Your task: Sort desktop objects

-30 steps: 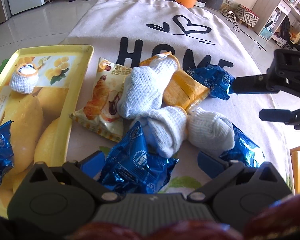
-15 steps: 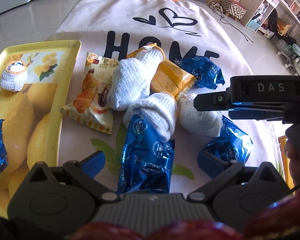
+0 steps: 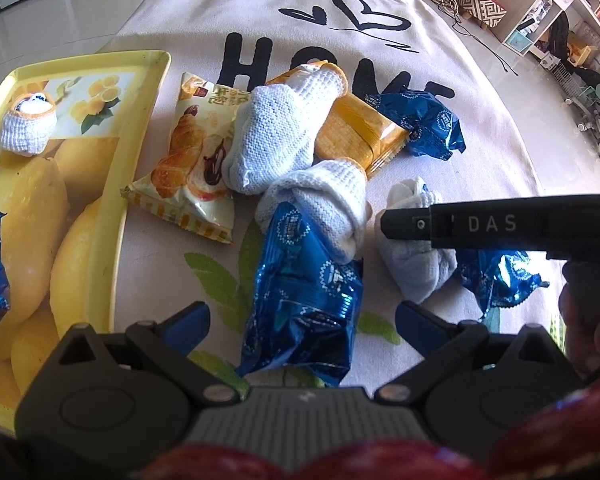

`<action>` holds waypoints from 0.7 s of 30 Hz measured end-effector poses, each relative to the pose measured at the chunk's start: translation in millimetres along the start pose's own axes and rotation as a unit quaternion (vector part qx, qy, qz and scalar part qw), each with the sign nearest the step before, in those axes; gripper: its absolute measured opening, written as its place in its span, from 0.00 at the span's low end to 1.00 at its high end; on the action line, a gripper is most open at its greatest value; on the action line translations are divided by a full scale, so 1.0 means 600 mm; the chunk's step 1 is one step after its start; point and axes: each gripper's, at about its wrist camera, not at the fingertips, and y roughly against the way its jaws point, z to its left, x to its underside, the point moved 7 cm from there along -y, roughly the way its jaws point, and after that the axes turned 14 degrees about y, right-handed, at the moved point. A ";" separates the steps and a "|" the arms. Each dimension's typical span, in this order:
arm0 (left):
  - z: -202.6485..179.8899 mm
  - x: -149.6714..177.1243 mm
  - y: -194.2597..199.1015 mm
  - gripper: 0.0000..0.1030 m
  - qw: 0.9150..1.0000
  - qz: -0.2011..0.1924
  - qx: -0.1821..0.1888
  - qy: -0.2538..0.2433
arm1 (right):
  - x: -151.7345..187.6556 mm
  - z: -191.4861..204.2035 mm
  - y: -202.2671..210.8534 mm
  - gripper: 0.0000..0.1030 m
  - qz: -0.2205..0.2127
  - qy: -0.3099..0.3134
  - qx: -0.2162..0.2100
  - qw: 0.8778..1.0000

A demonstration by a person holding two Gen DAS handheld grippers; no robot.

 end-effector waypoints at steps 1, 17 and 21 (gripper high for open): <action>-0.001 0.000 0.000 0.99 1.000 0.000 0.001 -0.002 | -0.001 -0.005 0.004 0.42 -0.002 -0.005 0.004 1.000; -0.006 0.011 -0.026 0.99 0.999 0.019 -0.031 -0.010 | -0.003 -0.035 0.016 0.61 -0.010 -0.102 -0.037 0.994; 0.006 0.013 -0.039 0.99 0.998 0.028 -0.047 0.006 | 0.005 -0.031 0.007 0.62 0.001 -0.094 -0.028 0.995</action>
